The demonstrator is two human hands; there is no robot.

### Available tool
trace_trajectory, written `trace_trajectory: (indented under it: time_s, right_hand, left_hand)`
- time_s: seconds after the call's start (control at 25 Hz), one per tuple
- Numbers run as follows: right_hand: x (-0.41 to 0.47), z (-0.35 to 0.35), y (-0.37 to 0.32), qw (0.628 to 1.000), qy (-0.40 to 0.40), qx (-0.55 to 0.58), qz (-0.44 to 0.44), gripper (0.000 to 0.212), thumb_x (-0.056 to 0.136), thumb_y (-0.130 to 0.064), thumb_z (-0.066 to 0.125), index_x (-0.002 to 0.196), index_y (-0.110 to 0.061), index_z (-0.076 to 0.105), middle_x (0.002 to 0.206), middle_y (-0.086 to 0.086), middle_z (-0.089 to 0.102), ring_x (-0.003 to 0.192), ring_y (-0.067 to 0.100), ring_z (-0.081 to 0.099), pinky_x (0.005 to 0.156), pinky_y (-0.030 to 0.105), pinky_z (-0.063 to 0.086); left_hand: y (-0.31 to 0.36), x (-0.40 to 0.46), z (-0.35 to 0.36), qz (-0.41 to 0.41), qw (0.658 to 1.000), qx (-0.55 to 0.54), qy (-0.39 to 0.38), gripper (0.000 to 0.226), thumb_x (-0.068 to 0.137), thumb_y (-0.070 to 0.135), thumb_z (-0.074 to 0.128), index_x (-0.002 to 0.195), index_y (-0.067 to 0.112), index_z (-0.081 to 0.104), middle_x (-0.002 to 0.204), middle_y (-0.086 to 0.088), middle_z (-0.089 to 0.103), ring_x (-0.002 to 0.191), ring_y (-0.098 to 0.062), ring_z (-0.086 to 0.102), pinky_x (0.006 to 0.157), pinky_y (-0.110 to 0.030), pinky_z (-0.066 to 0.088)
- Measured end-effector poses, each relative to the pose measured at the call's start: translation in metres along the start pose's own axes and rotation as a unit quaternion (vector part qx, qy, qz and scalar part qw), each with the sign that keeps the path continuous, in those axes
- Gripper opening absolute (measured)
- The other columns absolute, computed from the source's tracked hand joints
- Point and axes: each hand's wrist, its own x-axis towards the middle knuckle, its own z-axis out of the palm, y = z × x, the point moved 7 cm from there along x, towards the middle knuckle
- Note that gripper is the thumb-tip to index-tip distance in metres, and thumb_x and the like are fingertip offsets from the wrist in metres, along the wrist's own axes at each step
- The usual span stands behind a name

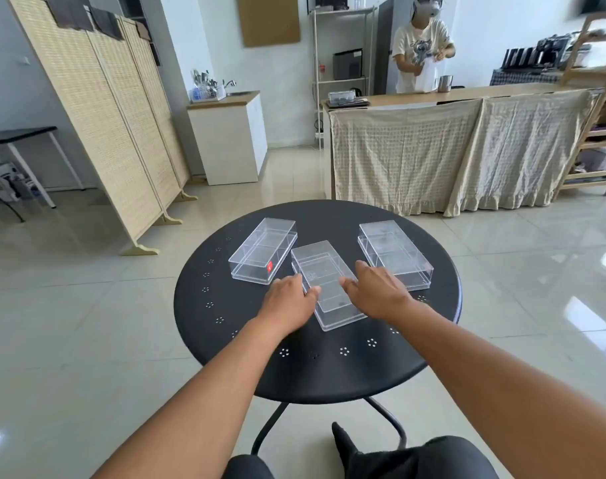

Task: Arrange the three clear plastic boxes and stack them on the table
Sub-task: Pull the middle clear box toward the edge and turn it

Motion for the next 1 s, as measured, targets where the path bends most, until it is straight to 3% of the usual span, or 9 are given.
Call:
trace_trajectory:
  time_s: [0.12, 0.2, 0.36, 0.44, 0.56, 0.68, 0.8, 0.92, 1.0]
  right_hand:
    - [0.006, 0.023, 0.014, 0.997, -0.024, 0.028, 0.072, 0.048, 0.104, -0.048, 0.046, 0.115, -0.004, 0.060, 0.126, 0.023, 0.069, 0.123, 0.041, 0.058, 0.085, 0.042, 0.041]
    - [0.005, 0.032, 0.017, 0.993, -0.040, 0.061, 0.094, 0.052, 0.103, -0.054, 0.047, 0.106, -0.005, 0.062, 0.118, 0.019, 0.070, 0.117, 0.040, 0.061, 0.089, 0.041, 0.043]
    - [0.009, 0.035, 0.022, 0.980, -0.037, 0.161, 0.109, 0.044, 0.095, -0.056, 0.061, 0.079, -0.016, 0.052, 0.082, 0.000, 0.060, 0.090, 0.028, 0.060, 0.078, 0.037, 0.044]
    - [0.007, 0.039, 0.023, 0.952, -0.039, 0.274, 0.128, 0.039, 0.086, -0.054, 0.072, 0.100, -0.019, 0.060, 0.095, 0.000, 0.069, 0.094, 0.023, 0.067, 0.087, 0.040, 0.054]
    - [0.010, 0.032, 0.021, 0.905, -0.017, 0.397, 0.150, 0.062, 0.079, -0.038, 0.085, 0.130, -0.019, 0.055, 0.117, 0.008, 0.072, 0.098, 0.024, 0.073, 0.094, 0.047, 0.060]
    - [0.009, 0.012, 0.018, 0.926, 0.003, 0.351, 0.138, 0.081, 0.078, -0.028, 0.086, 0.147, -0.009, 0.049, 0.124, 0.004, 0.065, 0.117, 0.023, 0.066, 0.104, 0.041, 0.053]
    - [0.005, -0.007, 0.017, 0.958, 0.026, 0.271, 0.087, 0.059, 0.080, -0.019, 0.081, 0.131, 0.000, 0.062, 0.108, 0.011, 0.068, 0.106, 0.028, 0.068, 0.094, 0.039, 0.053]
    - [-0.001, -0.013, 0.014, 0.972, 0.029, 0.231, 0.032, 0.055, 0.078, -0.015, 0.077, 0.131, -0.013, 0.062, 0.119, 0.002, 0.064, 0.107, 0.021, 0.066, 0.098, 0.036, 0.052]
    - [-0.003, -0.011, 0.016, 0.978, 0.035, 0.204, 0.001, 0.063, 0.077, -0.013, 0.077, 0.138, -0.019, 0.060, 0.126, 0.000, 0.060, 0.115, 0.022, 0.062, 0.099, 0.032, 0.049]
  left_hand:
    - [-0.015, 0.001, 0.019, -0.029, 0.998, -0.064, -0.003, 0.036, 0.094, 0.052, 0.045, 0.079, 0.020, 0.052, 0.092, -0.007, 0.065, 0.098, -0.032, 0.054, 0.077, -0.040, 0.042]
    - [-0.021, -0.001, 0.024, -0.068, 0.989, -0.128, 0.005, 0.037, 0.090, 0.050, 0.046, 0.073, 0.017, 0.047, 0.076, -0.001, 0.059, 0.084, -0.028, 0.055, 0.069, -0.039, 0.041]
    - [-0.024, 0.002, 0.026, -0.081, 0.971, -0.225, 0.009, 0.035, 0.085, 0.038, 0.052, 0.080, 0.004, 0.055, 0.069, -0.010, 0.060, 0.065, -0.023, 0.052, 0.068, -0.040, 0.049]
    - [-0.030, 0.004, 0.030, -0.100, 0.949, -0.300, 0.010, 0.034, 0.079, 0.036, 0.054, 0.094, 0.009, 0.068, 0.086, -0.013, 0.076, 0.074, -0.029, 0.067, 0.079, -0.046, 0.059]
    - [-0.032, 0.006, 0.037, -0.131, 0.906, -0.401, -0.022, 0.038, 0.083, 0.012, 0.058, 0.120, 0.015, 0.067, 0.096, -0.006, 0.082, 0.093, -0.029, 0.077, 0.077, -0.038, 0.063]
    - [-0.033, 0.012, 0.033, -0.137, 0.888, -0.437, -0.027, 0.058, 0.086, 0.008, 0.063, 0.142, 0.009, 0.050, 0.101, -0.008, 0.078, 0.095, -0.027, 0.076, 0.078, -0.036, 0.064]
    - [-0.036, 0.028, 0.011, -0.144, 0.888, -0.436, 0.011, 0.055, 0.094, 0.016, 0.061, 0.146, 0.009, 0.047, 0.099, 0.000, 0.066, 0.097, -0.028, 0.071, 0.084, -0.044, 0.063]
    - [-0.036, 0.044, -0.016, -0.153, 0.901, -0.404, 0.031, 0.033, 0.100, 0.040, 0.052, 0.121, 0.018, 0.065, 0.097, 0.004, 0.060, 0.100, -0.033, 0.070, 0.089, -0.049, 0.061]
    - [-0.041, 0.053, -0.027, -0.175, 0.905, -0.386, 0.032, 0.039, 0.098, 0.057, 0.046, 0.103, 0.024, 0.067, 0.097, -0.003, 0.063, 0.094, -0.034, 0.071, 0.089, -0.050, 0.062]
